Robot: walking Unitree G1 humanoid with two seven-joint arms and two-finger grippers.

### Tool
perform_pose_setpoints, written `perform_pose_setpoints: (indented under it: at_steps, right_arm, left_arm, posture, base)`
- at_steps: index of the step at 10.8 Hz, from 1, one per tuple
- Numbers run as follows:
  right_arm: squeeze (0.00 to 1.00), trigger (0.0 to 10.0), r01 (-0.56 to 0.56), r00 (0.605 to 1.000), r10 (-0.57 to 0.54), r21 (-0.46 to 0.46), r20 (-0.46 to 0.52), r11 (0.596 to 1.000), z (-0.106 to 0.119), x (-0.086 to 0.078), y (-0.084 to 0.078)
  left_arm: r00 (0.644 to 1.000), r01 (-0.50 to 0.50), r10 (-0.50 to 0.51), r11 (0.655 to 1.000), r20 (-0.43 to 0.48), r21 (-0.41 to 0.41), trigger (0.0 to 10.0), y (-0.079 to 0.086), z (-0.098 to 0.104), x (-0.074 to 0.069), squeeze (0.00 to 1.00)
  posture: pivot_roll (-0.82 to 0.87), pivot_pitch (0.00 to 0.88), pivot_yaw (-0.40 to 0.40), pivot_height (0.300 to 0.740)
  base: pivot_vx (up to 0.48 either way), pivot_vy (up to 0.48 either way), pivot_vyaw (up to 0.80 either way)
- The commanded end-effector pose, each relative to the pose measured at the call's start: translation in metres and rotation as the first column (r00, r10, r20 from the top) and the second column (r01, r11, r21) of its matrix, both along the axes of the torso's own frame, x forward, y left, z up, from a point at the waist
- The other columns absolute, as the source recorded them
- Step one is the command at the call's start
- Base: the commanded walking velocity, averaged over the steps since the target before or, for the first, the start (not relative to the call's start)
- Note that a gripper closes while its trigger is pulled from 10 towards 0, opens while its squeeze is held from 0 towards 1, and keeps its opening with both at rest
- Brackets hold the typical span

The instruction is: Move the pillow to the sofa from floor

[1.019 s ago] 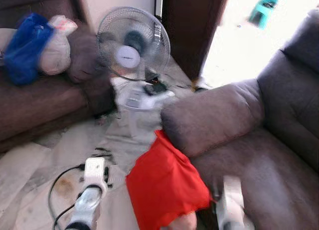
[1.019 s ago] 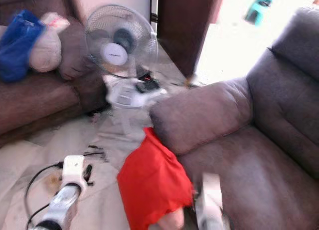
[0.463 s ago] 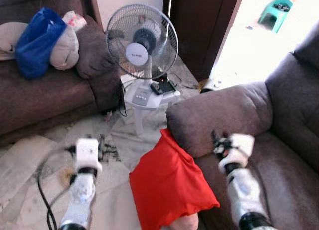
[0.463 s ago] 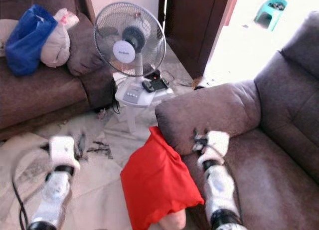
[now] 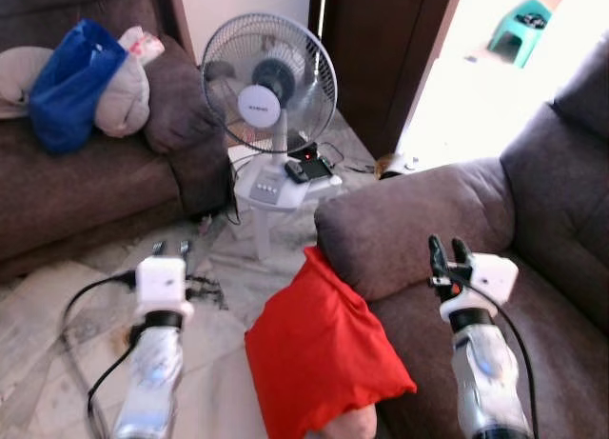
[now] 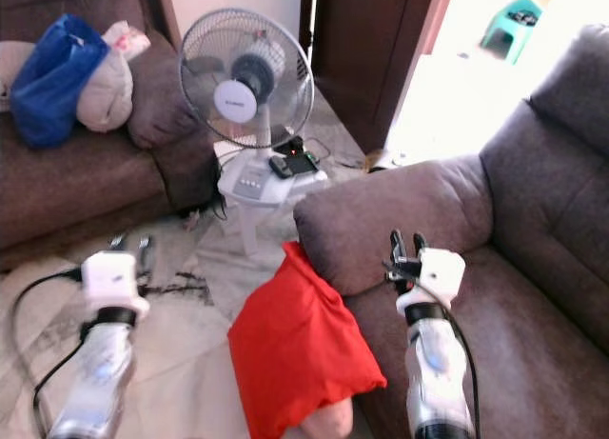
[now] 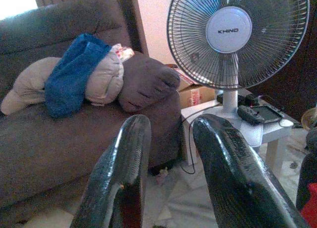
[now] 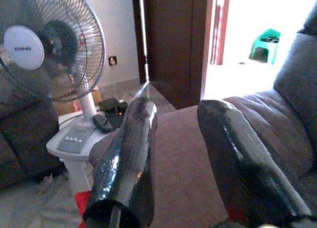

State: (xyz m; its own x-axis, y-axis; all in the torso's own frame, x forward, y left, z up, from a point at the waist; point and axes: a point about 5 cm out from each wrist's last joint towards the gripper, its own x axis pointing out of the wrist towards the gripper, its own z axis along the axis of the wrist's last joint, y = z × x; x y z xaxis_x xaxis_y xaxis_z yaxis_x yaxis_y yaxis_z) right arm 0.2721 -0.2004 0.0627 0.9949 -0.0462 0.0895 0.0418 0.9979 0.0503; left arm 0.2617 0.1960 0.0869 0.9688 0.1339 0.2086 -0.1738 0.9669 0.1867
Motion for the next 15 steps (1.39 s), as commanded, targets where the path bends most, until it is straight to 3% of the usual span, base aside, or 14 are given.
perform_pose_setpoints:
  at_steps: [1, 7, 15]
  right_arm:
    - [0.00, 10.0, 0.006, 1.000, -0.006, 0.007, 0.017, 1.000, 0.006, -0.001, 0.000]
    - [0.00, 10.0, -0.019, 1.000, 0.020, -0.034, 0.004, 0.999, 0.019, 0.008, 0.007]
    - [0.00, 10.0, -0.020, 0.999, 0.019, -0.037, -0.029, 0.999, 0.028, 0.019, 0.006]
  left_arm:
    - [1.000, 0.007, -0.007, 1.000, 0.006, 0.003, 10.0, 0.000, 0.005, -0.002, 0.00]
    - [1.000, 0.020, -0.020, 1.000, 0.022, 0.018, 10.0, -0.002, 0.013, 0.012, 0.00]
    - [0.999, 0.046, -0.046, 0.999, 0.001, 0.016, 10.0, -0.008, 0.015, 0.014, 0.00]
  posture:
    - [0.03, 0.000, -0.040, 0.740]
    - [0.03, 0.000, -0.051, 0.740]
    - [0.02, 0.000, -0.070, 0.657]
  base:
    - [0.000, 0.000, 0.00]
    - [0.000, 0.000, 0.00]
    - [0.000, 0.000, 0.00]
